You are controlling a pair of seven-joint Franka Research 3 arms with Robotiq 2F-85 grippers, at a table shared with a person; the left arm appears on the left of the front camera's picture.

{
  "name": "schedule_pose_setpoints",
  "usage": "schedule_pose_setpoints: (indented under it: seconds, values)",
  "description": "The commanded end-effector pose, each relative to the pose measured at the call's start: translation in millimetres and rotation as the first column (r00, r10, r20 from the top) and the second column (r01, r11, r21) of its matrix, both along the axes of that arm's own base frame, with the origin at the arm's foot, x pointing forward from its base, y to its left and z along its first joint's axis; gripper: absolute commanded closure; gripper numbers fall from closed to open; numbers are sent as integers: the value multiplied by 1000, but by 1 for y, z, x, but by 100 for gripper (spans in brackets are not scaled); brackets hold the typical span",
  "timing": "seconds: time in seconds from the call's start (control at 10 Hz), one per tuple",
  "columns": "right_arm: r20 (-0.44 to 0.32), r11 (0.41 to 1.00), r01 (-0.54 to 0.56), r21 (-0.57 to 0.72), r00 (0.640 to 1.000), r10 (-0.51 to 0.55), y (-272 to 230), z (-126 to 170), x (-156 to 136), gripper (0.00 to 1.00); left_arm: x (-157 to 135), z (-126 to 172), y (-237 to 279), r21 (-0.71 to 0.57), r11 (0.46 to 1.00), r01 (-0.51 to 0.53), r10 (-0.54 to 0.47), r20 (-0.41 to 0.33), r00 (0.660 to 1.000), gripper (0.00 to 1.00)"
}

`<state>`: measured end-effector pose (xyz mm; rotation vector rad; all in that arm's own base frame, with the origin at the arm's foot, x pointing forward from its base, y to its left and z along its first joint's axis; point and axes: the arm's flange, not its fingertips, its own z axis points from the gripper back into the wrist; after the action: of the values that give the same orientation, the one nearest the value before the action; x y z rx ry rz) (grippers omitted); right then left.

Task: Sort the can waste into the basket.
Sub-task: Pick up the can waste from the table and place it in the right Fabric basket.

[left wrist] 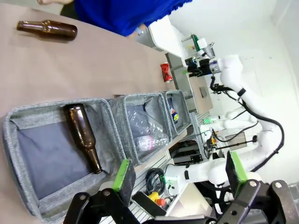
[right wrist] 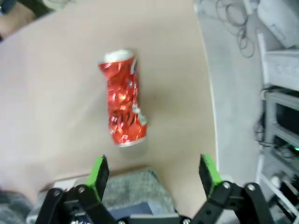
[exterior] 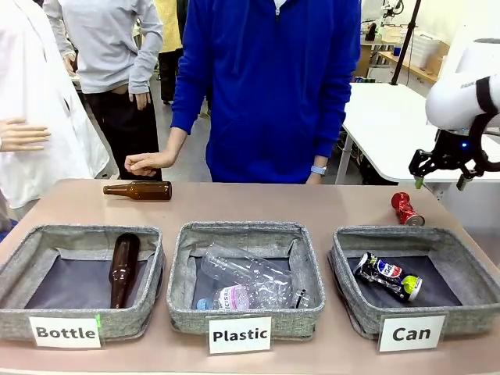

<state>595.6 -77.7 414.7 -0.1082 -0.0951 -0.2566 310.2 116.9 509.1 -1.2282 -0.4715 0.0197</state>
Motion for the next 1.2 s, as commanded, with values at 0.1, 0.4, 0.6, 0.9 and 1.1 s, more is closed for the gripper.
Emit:
schedule_pose_setpoints:
  seconds: [0.1, 0.4, 0.6, 0.9, 1.1]
  values:
    - [1, 993, -59, 107, 998, 59, -11, -25, 43, 0, -3, 1, 2, -5, 1000, 7, -7, 3, 1000, 0]
    - [-28, 975, -65, 210, 997, 72, -15, -73, 61, 0, -3, 1, 2, -5, 1000, 7, -7, 3, 1000, 0]
    - [-52, 976, -79, 204, 995, 91, -10, -96, 64, 0, -3, 1, 2, -5, 1000, 7, -7, 3, 1000, 0]
    - [-84, 980, -63, 191, 993, 80, -7, -110, 69, 0, -3, 1, 2, -5, 1000, 7, -7, 3, 1000, 0]
    - [-85, 979, -80, 190, 992, 98, -4, -110, 70, 13, -3, 1, 2, -5, 1000, 7, -7, 3, 1000, 0]
